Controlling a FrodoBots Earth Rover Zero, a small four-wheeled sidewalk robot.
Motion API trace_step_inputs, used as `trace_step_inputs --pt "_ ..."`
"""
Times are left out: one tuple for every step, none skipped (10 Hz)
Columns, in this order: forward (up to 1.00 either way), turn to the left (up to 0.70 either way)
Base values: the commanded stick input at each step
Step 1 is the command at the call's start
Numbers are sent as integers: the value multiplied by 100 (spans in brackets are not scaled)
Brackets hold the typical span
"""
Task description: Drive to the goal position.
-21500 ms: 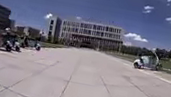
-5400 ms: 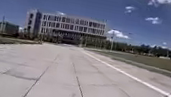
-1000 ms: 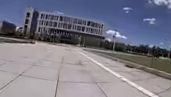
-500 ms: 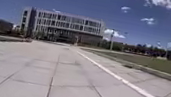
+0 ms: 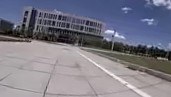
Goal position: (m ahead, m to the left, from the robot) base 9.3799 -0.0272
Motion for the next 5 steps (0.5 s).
trace_step_inputs --pt "50 0" --pt "50 0" --pt "50 0" --pt "50 0" --pt "50 0"
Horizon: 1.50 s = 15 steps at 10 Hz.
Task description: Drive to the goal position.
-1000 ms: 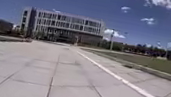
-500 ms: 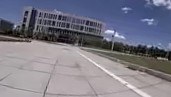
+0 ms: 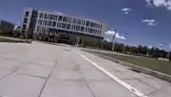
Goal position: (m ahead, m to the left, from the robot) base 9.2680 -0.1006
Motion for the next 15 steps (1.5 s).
trace_step_inputs --pt "50 0" --pt "50 0" --pt "50 0" --pt "50 0" --pt "50 0" --pt "50 0" --pt "50 0" --pt "50 0" --pt "50 0" --pt "50 0" --pt "50 0" --pt "50 0" --pt "50 0" --pt "50 0" --pt "50 0"
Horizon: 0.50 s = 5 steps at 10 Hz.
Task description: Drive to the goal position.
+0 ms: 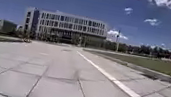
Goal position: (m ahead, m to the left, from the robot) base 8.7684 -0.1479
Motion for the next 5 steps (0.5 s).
trace_step_inputs --pt "50 0" --pt "50 0" --pt "50 0" --pt "50 0" --pt "50 0"
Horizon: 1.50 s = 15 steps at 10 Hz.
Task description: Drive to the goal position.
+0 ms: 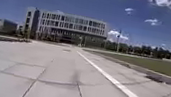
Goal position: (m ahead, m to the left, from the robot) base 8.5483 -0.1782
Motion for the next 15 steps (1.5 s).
trace_step_inputs --pt "50 0" --pt "50 0" --pt "50 0" --pt "50 0" --pt "50 0" --pt "50 0" --pt "50 0" --pt "50 0" --pt "50 0" --pt "50 0" --pt "50 0" --pt "50 0" --pt "50 0" --pt "50 0" --pt "50 0"
